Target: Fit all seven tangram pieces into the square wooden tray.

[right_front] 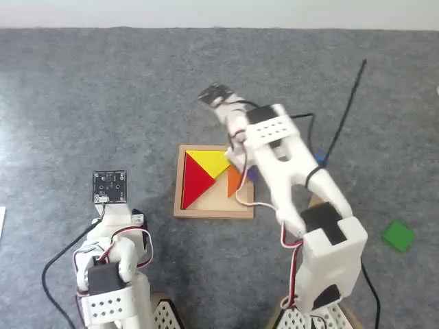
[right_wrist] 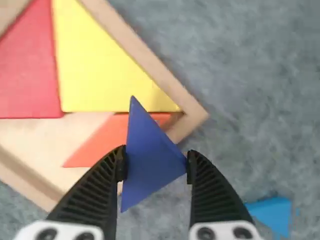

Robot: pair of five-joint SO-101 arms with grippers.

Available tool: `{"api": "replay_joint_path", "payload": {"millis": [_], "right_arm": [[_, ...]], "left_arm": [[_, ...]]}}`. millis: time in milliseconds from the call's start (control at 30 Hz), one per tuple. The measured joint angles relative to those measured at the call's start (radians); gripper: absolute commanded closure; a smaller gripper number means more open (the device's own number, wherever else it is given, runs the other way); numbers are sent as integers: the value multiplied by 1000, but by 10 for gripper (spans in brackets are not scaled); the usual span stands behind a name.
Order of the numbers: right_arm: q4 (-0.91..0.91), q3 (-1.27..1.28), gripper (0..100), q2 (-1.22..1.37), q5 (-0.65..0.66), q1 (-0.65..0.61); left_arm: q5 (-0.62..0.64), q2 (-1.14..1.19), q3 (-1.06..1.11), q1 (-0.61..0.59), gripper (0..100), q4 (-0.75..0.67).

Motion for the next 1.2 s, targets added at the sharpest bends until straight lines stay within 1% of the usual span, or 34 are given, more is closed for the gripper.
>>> {"api": "replay_joint_path", "payload": {"millis": [100, 300, 533, 700, 800, 1000, 1200], "right_arm": [[0, 0, 972, 0, -2, 29], [20, 0, 972, -6, 0, 28], [109, 17, 972, -146, -2, 25], [115, 107, 972, -199, -104, -37], [95, 183, 970, -199, -133, -57], [86, 295, 968, -199, -127, -61], [46, 377, 966, -199, -81, -153]], "left_arm": [[0, 0, 0, 0, 918, 0], [0, 0, 0, 0, 918, 0], [0, 0, 0, 0, 918, 0], [0, 0, 0, 0, 918, 0], [0, 0, 0, 0, 918, 0], [0, 0, 0, 0, 918, 0], [0, 0, 0, 0, 918, 0]]}}
